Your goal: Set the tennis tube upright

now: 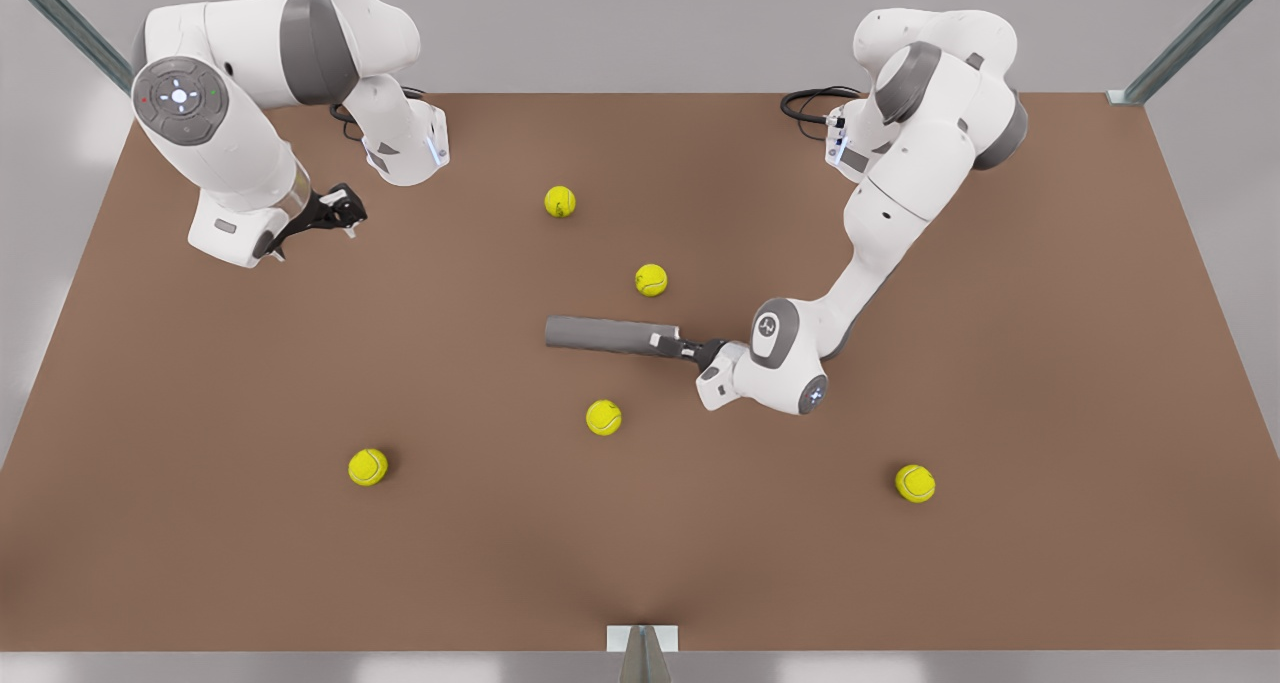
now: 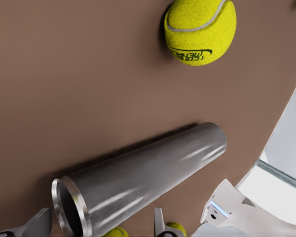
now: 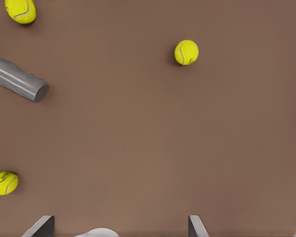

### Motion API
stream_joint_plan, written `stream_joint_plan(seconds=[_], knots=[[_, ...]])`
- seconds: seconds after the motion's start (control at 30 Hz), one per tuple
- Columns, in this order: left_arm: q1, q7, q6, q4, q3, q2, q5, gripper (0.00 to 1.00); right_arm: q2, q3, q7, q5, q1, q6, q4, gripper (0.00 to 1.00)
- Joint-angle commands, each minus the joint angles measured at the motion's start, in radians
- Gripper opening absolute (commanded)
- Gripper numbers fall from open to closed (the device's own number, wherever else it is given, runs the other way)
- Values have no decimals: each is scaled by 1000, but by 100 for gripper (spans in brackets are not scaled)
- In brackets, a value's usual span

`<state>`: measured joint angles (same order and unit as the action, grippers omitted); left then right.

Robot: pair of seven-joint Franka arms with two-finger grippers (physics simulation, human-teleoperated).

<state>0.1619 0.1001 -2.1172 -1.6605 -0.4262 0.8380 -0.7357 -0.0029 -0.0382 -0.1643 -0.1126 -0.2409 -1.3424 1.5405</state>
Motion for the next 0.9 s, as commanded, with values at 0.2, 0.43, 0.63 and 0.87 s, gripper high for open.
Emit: stream_joint_plan(seconds=[0.2, 0.43, 0.63, 0.87], knots=[[-1, -13, -32, -4, -37, 3, -19, 100, 4, 4, 100, -1, 63, 2, 0, 100], [1, -10, -84, 2, -57, 33, -48, 100, 12, 4, 103, 1, 60, 2, 0, 100], [-21, 78, -79, -2, -59, 49, -74, 100, 12, 8, 101, -1, 58, 0, -5, 100], [-38, 86, -87, 5, -100, 69, -79, 100, 12, 20, 97, 1, 58, 2, -5, 100]])
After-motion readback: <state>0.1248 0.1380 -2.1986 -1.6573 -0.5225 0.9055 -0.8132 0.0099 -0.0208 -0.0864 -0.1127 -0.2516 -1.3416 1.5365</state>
